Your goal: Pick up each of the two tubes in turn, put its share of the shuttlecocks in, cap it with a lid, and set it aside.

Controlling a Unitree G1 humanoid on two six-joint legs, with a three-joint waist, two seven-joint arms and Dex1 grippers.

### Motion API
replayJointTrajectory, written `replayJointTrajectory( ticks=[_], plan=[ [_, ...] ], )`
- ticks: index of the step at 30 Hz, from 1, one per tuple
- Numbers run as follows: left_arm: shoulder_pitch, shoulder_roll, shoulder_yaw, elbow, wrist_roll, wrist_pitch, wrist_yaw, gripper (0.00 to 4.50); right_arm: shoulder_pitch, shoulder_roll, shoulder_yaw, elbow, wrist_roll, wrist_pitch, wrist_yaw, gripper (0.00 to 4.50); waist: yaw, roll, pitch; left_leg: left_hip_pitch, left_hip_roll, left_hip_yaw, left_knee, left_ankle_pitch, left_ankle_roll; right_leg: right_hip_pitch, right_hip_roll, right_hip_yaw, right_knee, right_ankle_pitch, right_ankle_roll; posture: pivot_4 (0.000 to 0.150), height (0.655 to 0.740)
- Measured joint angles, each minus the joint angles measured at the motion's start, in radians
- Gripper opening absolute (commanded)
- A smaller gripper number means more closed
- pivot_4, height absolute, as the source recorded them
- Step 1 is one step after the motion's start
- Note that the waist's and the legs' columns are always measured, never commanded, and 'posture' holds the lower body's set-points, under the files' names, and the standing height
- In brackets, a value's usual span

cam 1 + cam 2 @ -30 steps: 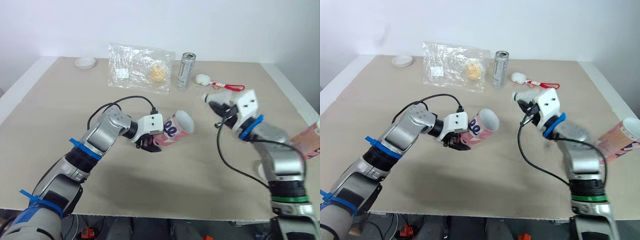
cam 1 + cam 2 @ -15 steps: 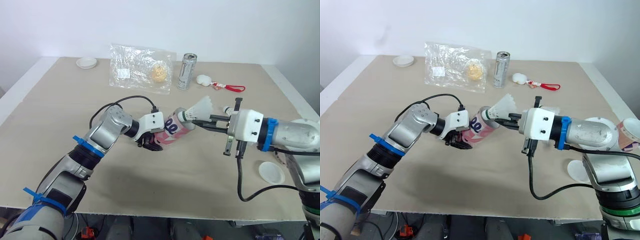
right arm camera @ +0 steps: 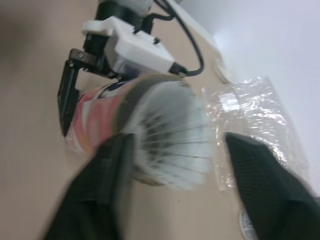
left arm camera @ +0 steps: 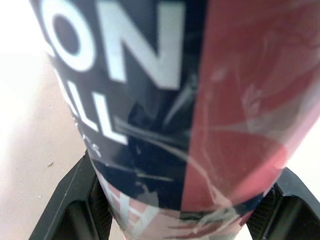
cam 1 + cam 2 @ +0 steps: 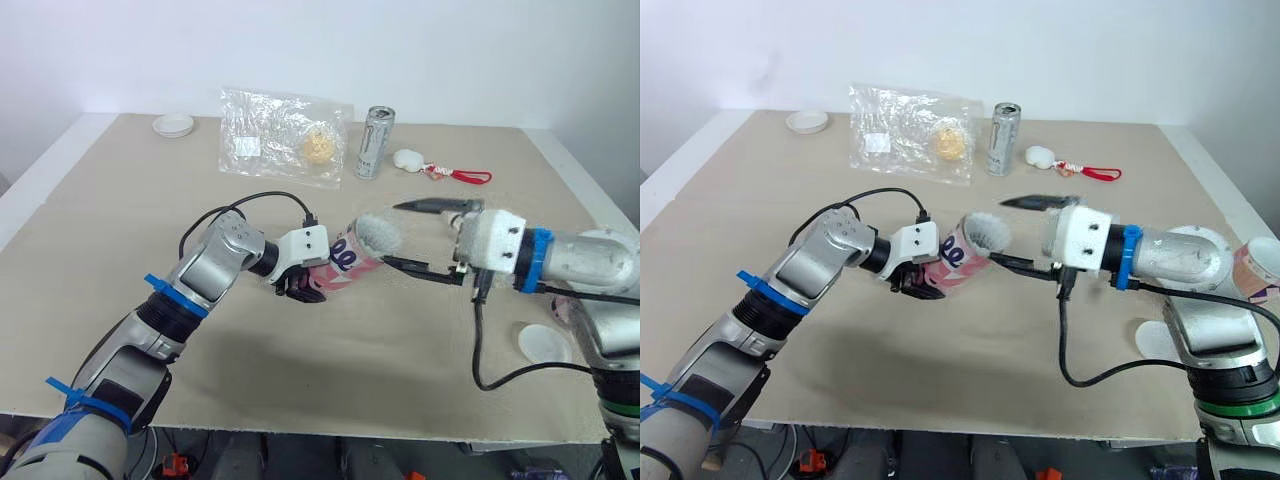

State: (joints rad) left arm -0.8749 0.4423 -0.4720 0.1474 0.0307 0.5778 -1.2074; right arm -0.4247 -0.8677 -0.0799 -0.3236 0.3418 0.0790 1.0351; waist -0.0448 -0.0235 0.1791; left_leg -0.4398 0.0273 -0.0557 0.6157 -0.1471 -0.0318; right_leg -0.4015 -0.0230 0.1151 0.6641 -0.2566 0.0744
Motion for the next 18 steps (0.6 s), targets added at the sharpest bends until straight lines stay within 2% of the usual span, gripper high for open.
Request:
replayJointTrajectory(
  ticks=[3,6,10,14,18],
  plan=[
    [-0.001,-0.002,0.000,0.003,-0.001,-0.002,0.001,2.88,0.048,0.001,-0.086,-0.034,0.089,0.102,-0.044,4.47,0.001,0.000,0.000,0.000,0.000,0.000,0.000,0.000,0.000,0.000,0.000,0.000,0.000,0.000,0.000,0.150,0.7400],
    [-0.003,-0.008,0.000,0.017,-0.002,-0.011,0.001,2.88,0.144,0.028,-0.227,-0.076,0.160,0.246,-0.167,4.47,0.004,0.000,0.000,0.000,0.000,-0.001,0.000,0.000,0.000,0.001,0.000,-0.001,0.000,0.000,0.000,0.150,0.7400],
    [-0.007,-0.017,0.001,0.032,-0.001,-0.014,0.001,2.88,0.309,0.161,-0.382,-0.110,0.199,0.439,-0.412,4.47,0.008,0.000,0.000,0.000,0.000,-0.001,0.001,0.000,0.000,0.002,0.000,-0.001,0.000,0.000,0.000,0.150,0.7400],
    [-0.009,-0.022,0.002,0.041,0.000,-0.016,0.001,2.88,0.398,0.279,-0.440,-0.139,0.205,0.557,-0.603,4.47,0.008,0.002,-0.001,0.000,0.000,-0.001,0.001,0.000,0.000,0.001,0.000,-0.001,0.000,0.000,0.000,0.150,0.7400],
    [-0.010,-0.030,0.002,0.043,0.003,-0.025,0.002,2.88,0.461,0.348,-0.443,-0.156,0.192,0.597,-0.705,4.47,0.008,0.002,-0.001,0.000,0.000,0.000,0.002,0.000,0.000,0.002,-0.002,-0.001,0.000,0.000,0.000,0.150,0.7400]
  ],
)
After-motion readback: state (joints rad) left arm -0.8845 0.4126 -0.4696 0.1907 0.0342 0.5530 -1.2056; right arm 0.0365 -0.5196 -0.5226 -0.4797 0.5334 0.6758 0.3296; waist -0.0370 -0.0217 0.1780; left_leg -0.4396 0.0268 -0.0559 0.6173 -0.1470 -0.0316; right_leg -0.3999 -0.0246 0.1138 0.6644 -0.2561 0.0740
